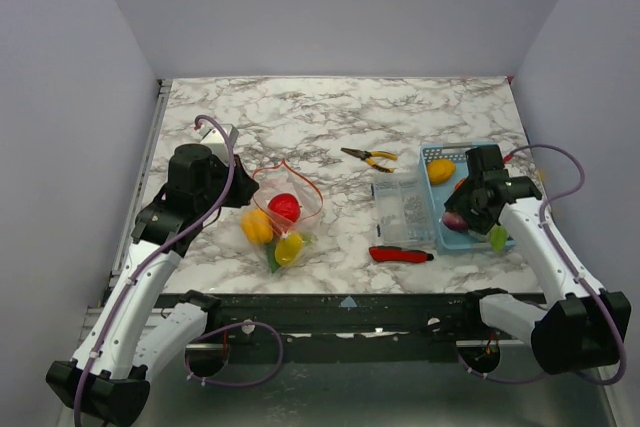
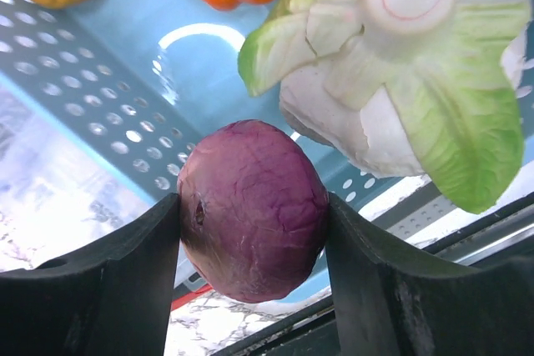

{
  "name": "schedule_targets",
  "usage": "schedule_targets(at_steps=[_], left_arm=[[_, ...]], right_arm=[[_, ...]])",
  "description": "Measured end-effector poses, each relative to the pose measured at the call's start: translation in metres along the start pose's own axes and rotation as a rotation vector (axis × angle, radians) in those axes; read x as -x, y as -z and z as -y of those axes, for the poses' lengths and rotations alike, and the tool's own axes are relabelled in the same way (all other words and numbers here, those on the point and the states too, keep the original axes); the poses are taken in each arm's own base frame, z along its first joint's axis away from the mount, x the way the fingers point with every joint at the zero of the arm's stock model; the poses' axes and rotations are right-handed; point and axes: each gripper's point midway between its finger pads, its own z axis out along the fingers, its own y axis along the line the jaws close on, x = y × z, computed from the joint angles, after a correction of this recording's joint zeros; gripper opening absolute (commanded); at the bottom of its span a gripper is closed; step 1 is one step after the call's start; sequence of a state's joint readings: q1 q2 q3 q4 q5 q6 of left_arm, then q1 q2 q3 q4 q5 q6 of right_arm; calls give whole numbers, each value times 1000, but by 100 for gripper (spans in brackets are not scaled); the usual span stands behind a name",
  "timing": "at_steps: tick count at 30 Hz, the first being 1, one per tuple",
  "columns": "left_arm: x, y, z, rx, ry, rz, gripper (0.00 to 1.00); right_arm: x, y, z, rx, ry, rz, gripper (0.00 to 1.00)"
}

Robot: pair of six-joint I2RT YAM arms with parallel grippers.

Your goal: Place the food in the zip-top bag and seal the zipper

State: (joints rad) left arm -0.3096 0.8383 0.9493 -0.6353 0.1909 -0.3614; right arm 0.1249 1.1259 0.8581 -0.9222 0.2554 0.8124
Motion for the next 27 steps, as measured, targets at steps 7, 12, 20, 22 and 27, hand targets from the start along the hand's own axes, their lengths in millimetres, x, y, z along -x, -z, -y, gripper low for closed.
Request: schedule_targets(at_steps=[7,12,20,22,27], left_arm=[[0,0,0,0,0,0,0],[0,-1,0,1,1,-2,0],[0,-2,0,1,-1,-1,0],[0,-2,-1,2,-2,-2,0],[-1,-3,-2,4,-5,-7,0]], right_arm=[[31,32,-9,48,14,100,29],[41,61,-37,229,77,123,26],[17,125,-134,763,223,79,26],[-4,140,-158,856,300,47,26],[-83,173,-204,1025,505,-50,27]])
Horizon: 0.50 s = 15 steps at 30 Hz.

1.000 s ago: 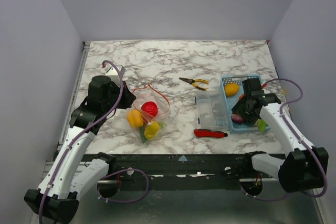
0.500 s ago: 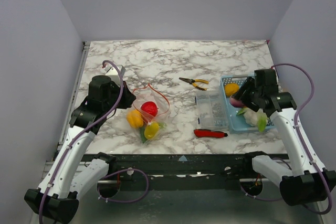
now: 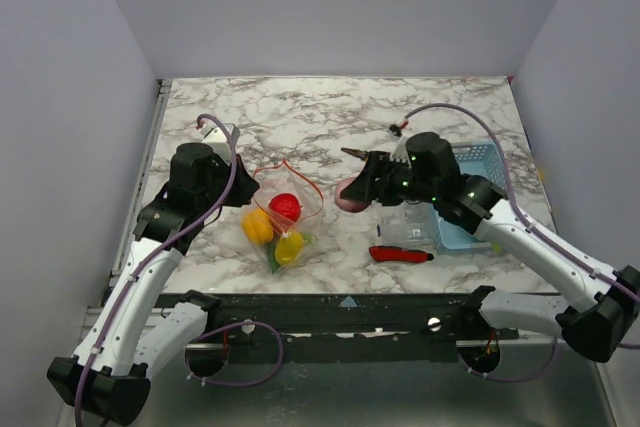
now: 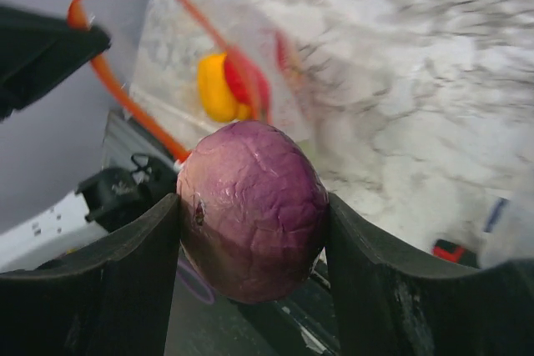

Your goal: Place the food in the zip-top bag and seal the zipper

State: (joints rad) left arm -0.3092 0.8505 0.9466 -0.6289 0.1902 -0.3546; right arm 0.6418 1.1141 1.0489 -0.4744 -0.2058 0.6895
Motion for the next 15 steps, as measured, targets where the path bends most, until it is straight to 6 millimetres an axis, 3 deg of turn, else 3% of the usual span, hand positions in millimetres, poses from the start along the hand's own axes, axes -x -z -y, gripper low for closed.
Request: schedule_targets(at_steps=[4,6,13,15], left_arm=[[-1,-2,-1,3,-4,-7,0],[-2,-4,-2,6,-4,-15,0],[-3,-5,-2,5,-7,-15,0],[-4,-5,-3,6,-7,-17,0]], right_arm=[[-37,-22,-56,96,113,-82,27],[-43,-37,-77,112,150,-84,27],[-55,-71,-105,80,215,-73,29],[-53,-80,-108,57,224,-56,36]])
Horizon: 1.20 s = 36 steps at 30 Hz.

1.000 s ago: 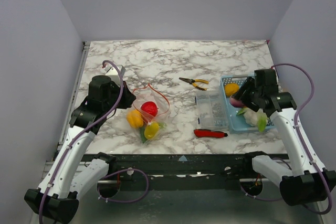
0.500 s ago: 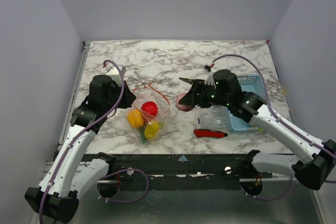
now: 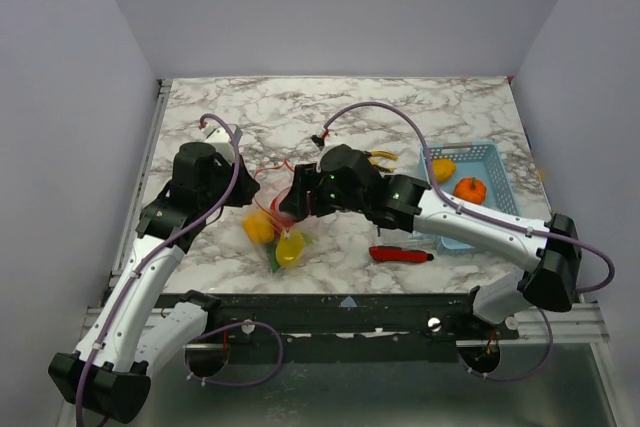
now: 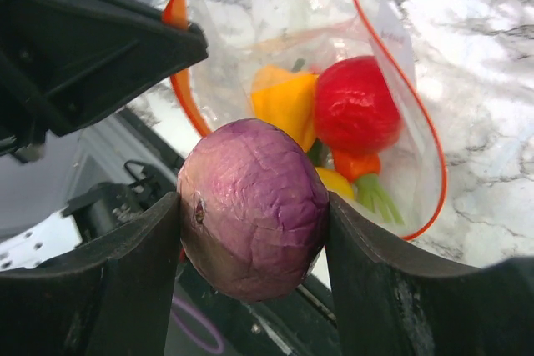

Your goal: Place the food in the zip-top bag and seal the zipper

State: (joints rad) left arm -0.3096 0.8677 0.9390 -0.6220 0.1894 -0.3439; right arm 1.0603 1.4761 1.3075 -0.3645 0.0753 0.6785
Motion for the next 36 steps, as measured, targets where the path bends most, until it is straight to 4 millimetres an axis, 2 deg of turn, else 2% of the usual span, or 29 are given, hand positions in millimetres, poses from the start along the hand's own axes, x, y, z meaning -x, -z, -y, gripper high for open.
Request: schedule_targets(at_steps=[2,5,7,10,13,19,23,30,34,36], left_arm=[[0,0,0,-1,0,-1,0],[0,0,0,-1,0,0,0],[0,0,0,-1,0,1,0],[1,2,1,-3,-2,7,0],[1,2,1,-4,-2,9,0],[1,3,1,-4,-3,10,0],[1,3,1,-4,-3,10,0],[1,3,1,-4,-3,10,0],[0,2,1,-3,-2,6,0],[0,1,0,-3,-1,3,0]], right_arm=[[3,-7,3,-41,6,21,42],[13,-16,13,-125,12,54,55],[20,-22,17,-166,18,68,67],[27,-29,20,-207,30,80,78],[24,-29,25,-230,39,69,83],[20,-25,30,-243,44,59,84],[17,-12,40,-271,48,69,84],[23,27,71,-395,60,149,84],[32,54,104,-483,32,199,84],[39,69,135,-555,-11,230,85]])
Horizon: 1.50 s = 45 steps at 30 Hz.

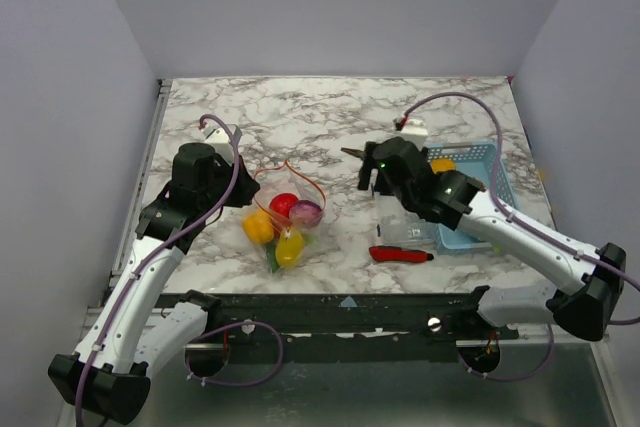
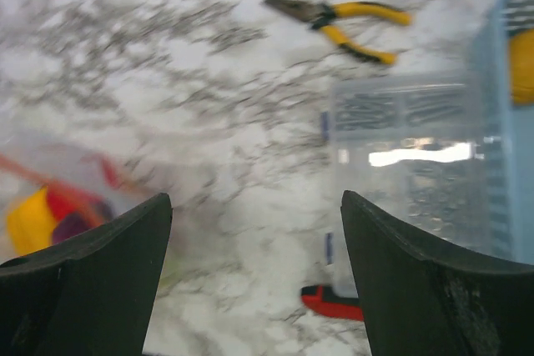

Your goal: Place the food in the zip-top bag and seal the zipper

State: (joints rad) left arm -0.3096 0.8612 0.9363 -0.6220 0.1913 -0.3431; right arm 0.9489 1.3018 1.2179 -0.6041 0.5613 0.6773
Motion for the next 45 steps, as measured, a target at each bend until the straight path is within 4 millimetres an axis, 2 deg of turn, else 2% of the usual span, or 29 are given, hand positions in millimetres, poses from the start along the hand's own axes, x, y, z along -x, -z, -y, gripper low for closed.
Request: schedule_targets(at_steps=[5,8,10,13,16,23,28,33,35,41,45], left_arm=[[0,0,0,0,0,-1,0],[0,-1,0,1,0,-4,0],[-1,-1,0,1,1,-5,0],[-1,-2,0,1,1,-7,0],[-1,-2,0,0,2,-9,0],[-1,-2,0,0,2,-9,0],[-2,-3,0,0,2,-11,0],[-2,-4,-1,1,3,-16,0],[-3,-4,0,-2,1,-17,0],[-4,-5,1,-3,0,-22,0],[-6,-7,-1,1,3,-34,0]], right_arm=[[18,-14,119,-277,-162,46,87],[20,-12,190,-450,-268,70,95],[18,-12,222,-531,-312,70,99],[9,-15,257,-627,-348,43,99],[-3,-24,276,-676,-350,1,100],[-27,-52,301,-718,-347,-91,99],[-39,-59,322,-749,-373,-118,99],[-51,-72,330,-746,-395,-158,98],[-62,-79,331,-744,-395,-189,97],[-82,-80,336,-761,-395,-227,93],[-81,-84,338,-760,-398,-218,90]])
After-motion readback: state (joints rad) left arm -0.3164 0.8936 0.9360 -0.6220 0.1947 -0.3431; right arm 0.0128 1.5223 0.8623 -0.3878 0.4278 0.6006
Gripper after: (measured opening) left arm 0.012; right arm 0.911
